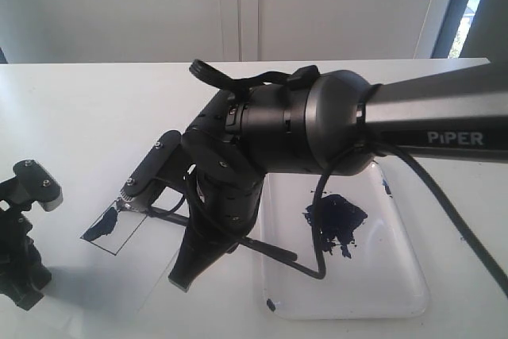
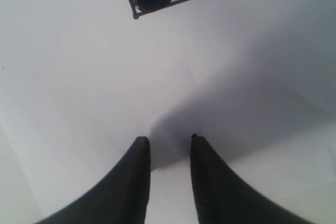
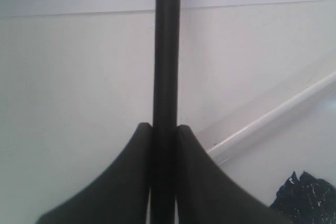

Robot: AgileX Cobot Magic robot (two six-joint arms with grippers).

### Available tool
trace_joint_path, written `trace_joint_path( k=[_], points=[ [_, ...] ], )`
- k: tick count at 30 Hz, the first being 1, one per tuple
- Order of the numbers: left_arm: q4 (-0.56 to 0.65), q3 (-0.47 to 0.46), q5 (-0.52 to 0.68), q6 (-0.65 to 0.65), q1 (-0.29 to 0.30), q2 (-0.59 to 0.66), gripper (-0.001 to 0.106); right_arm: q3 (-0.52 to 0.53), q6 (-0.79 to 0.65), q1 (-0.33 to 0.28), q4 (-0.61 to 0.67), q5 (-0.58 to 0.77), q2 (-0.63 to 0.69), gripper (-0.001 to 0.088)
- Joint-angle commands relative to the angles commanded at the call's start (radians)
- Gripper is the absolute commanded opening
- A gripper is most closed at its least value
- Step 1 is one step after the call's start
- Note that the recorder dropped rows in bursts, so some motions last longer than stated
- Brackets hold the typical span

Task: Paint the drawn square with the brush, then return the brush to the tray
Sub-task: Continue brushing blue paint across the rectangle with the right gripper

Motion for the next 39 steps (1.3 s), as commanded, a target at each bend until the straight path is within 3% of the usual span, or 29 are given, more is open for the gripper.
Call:
trace_joint_path(
  k=[39],
  points=[
    [-0.002, 0.000, -0.006, 0.000, 0.000, 0.000, 0.033, -0.002, -0.015, 0.002, -0.008, 0.033, 0.056, 0.0000]
  ],
)
